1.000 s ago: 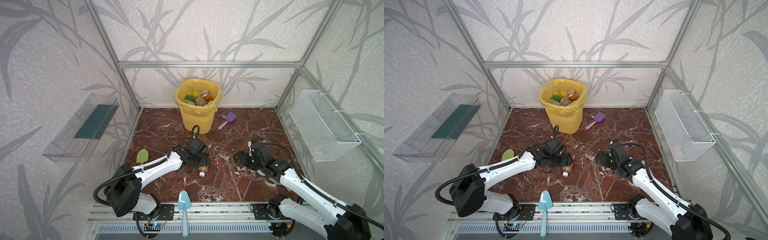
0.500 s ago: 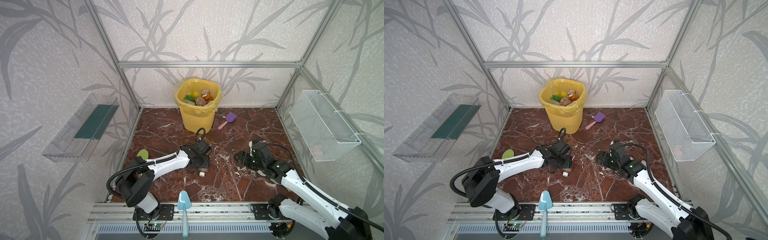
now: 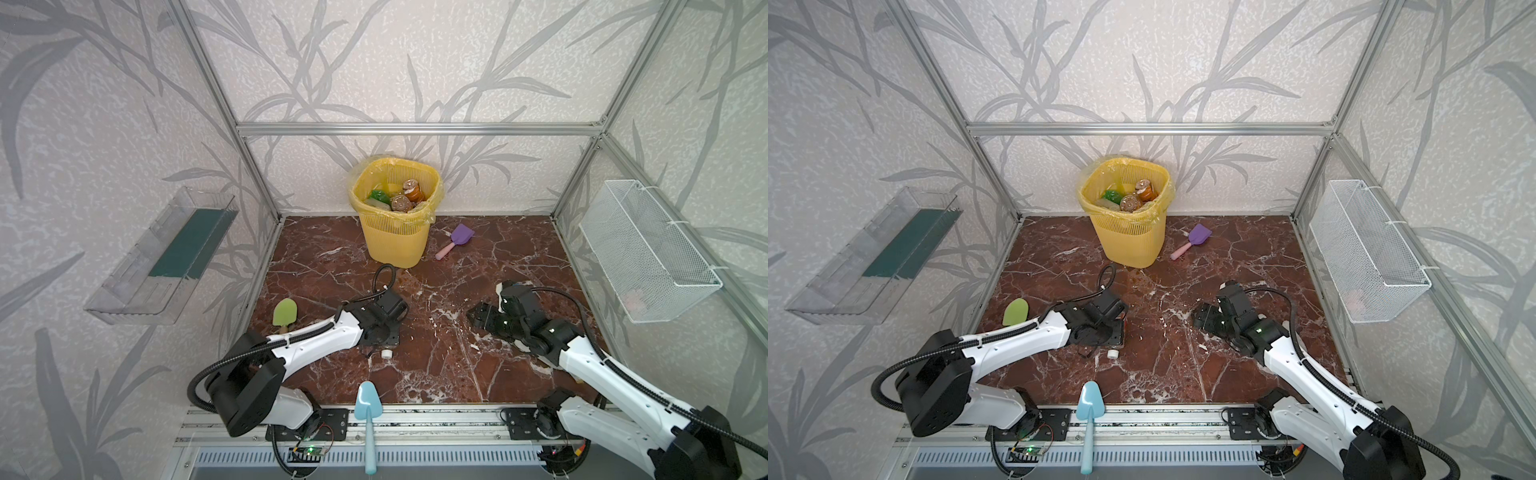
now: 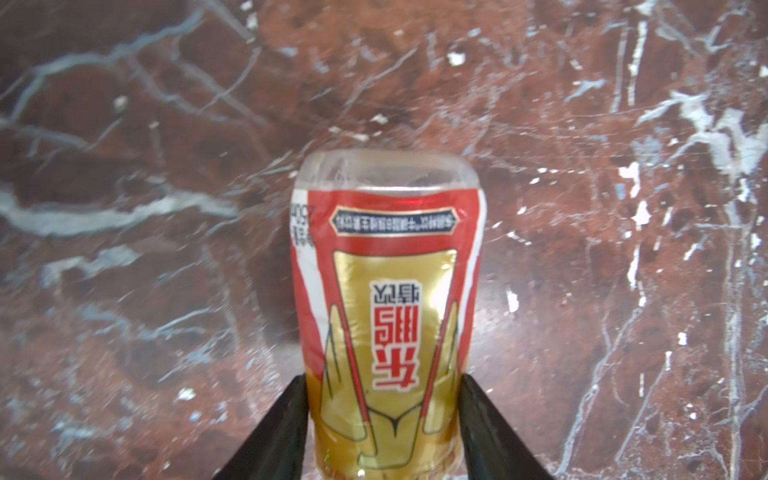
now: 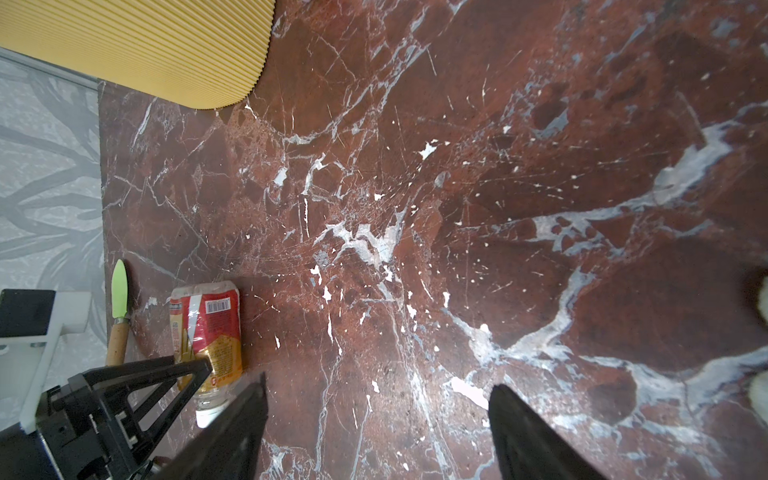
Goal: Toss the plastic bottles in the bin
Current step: 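Lower the left gripper onto the red-and-gold bottle and close it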
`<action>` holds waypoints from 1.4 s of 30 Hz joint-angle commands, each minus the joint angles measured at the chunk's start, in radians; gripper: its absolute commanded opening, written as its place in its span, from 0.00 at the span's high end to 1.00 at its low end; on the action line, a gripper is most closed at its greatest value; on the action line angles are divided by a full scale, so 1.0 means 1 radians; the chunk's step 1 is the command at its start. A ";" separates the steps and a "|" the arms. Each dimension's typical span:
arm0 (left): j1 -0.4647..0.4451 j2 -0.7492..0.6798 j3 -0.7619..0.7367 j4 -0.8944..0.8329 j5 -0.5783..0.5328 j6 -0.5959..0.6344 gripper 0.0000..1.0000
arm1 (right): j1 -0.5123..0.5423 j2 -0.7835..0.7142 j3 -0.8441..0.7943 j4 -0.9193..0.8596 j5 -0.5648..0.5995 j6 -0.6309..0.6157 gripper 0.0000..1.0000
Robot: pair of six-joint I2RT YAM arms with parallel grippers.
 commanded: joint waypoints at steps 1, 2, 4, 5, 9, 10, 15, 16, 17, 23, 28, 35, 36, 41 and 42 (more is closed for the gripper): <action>0.022 -0.068 -0.067 -0.083 -0.036 -0.039 0.45 | 0.006 0.017 -0.002 0.022 -0.010 0.002 0.16; 0.026 -0.090 -0.083 -0.091 -0.038 -0.047 0.45 | 0.008 0.020 -0.002 0.024 -0.011 0.002 0.16; 0.040 -0.133 -0.115 -0.109 -0.047 -0.062 0.43 | 0.011 0.032 0.001 0.031 -0.011 0.003 0.16; 0.046 -0.151 -0.127 -0.113 -0.048 -0.067 0.42 | 0.012 0.038 0.002 0.036 -0.011 0.003 0.16; 0.086 -0.217 -0.165 -0.145 -0.046 -0.082 0.37 | 0.024 0.061 0.012 0.043 -0.016 0.004 0.16; 0.096 -0.230 -0.172 -0.149 -0.046 -0.082 0.35 | 0.024 0.066 0.014 0.045 -0.017 0.003 0.16; 0.139 -0.272 -0.181 -0.154 -0.043 -0.070 0.26 | 0.030 0.073 0.016 0.047 -0.015 0.005 0.16; 0.143 -0.276 -0.179 -0.154 -0.045 -0.066 0.25 | 0.031 0.073 0.017 0.046 -0.014 0.004 0.17; 0.146 -0.278 -0.177 -0.154 -0.048 -0.062 0.24 | 0.032 0.070 0.018 0.044 -0.013 0.005 0.16; 0.172 -0.266 -0.176 -0.139 -0.039 -0.045 0.23 | 0.032 0.059 0.013 0.037 -0.006 0.004 0.16; 0.184 -0.240 -0.177 -0.115 -0.026 -0.037 0.21 | 0.031 0.057 0.009 0.037 -0.008 0.003 0.17; 0.193 -0.226 -0.191 -0.104 -0.019 -0.034 0.26 | 0.032 0.058 0.007 0.040 -0.008 0.003 0.16; 0.192 -0.226 -0.195 -0.104 -0.019 -0.034 0.26 | 0.032 0.057 0.005 0.042 -0.009 0.004 0.16; 0.193 -0.224 -0.205 -0.105 -0.011 -0.034 0.22 | 0.032 0.063 0.002 0.049 -0.010 0.005 0.17; 0.192 -0.223 -0.206 -0.106 -0.008 -0.034 0.21 | 0.032 0.064 0.002 0.049 -0.011 0.005 0.17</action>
